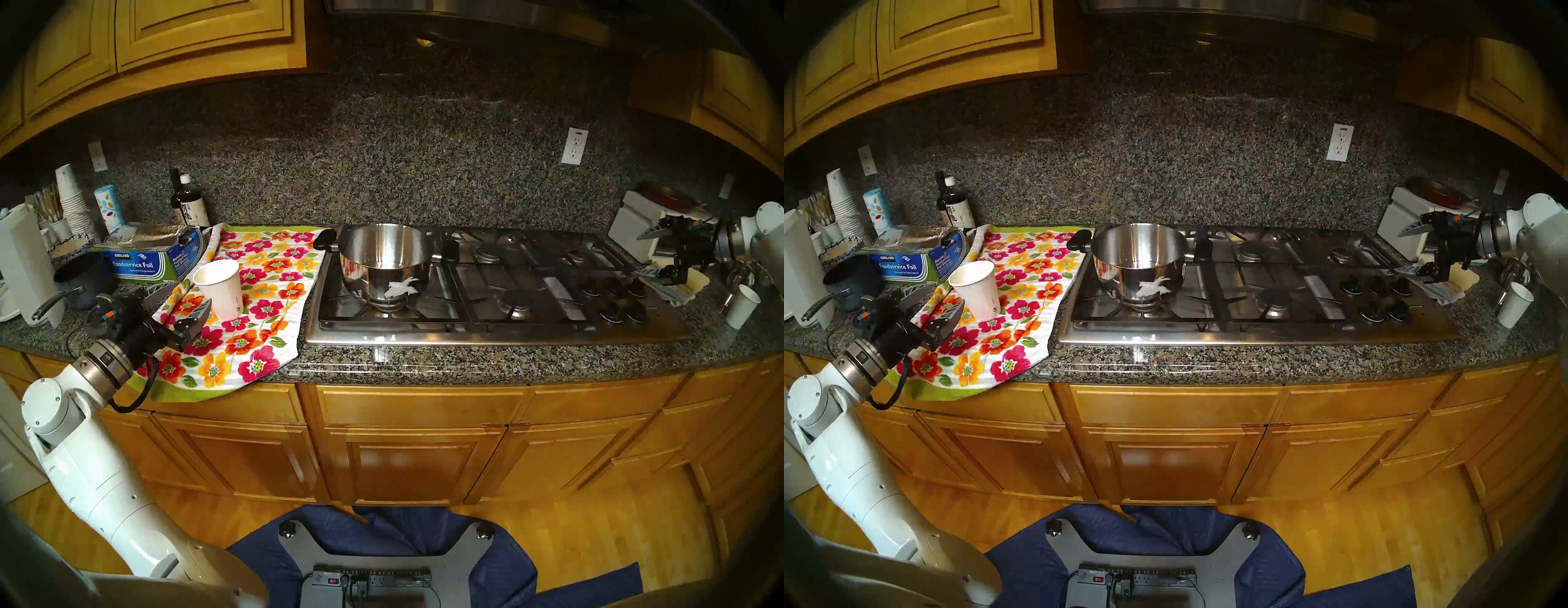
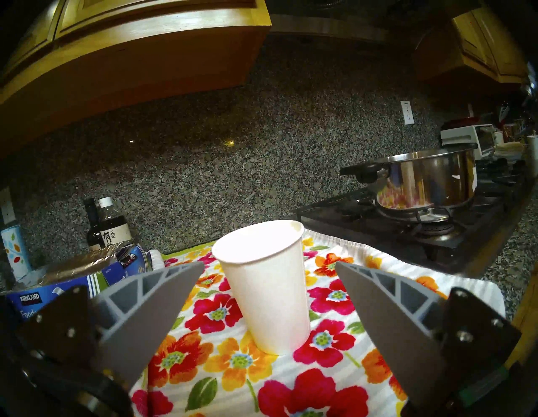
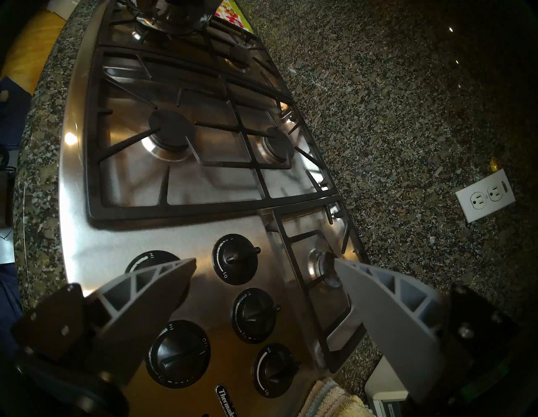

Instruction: Pick up the water cup, pour water into the pot, turn on the stove

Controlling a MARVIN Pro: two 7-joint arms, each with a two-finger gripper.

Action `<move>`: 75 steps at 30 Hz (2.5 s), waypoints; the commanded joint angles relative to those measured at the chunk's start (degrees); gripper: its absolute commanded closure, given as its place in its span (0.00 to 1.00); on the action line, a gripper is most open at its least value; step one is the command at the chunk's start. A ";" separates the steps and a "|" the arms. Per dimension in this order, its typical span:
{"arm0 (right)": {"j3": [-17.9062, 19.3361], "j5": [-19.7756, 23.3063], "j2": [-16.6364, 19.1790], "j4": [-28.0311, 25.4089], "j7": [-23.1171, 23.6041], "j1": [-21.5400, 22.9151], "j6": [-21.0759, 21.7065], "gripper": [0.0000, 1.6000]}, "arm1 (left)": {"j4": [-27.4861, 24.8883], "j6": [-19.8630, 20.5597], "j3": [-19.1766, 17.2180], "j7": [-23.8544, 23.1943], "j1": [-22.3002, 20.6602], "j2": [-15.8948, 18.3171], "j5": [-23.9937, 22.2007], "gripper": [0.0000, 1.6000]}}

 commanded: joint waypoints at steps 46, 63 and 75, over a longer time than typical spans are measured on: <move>3.36 7.55 3.30 -10.00 -4.34 4.19 29.62 0.00 | -1.22 -0.60 0.27 0.36 -1.43 0.54 -0.79 0.00; 0.86 0.85 10.32 -25.75 -17.09 6.15 37.69 0.00 | -1.22 -0.63 0.29 0.40 -1.42 0.55 -0.81 0.00; 2.97 2.34 15.16 -35.14 -27.70 8.08 49.00 0.00 | -1.21 -0.66 0.31 0.43 -1.39 0.56 -0.79 0.00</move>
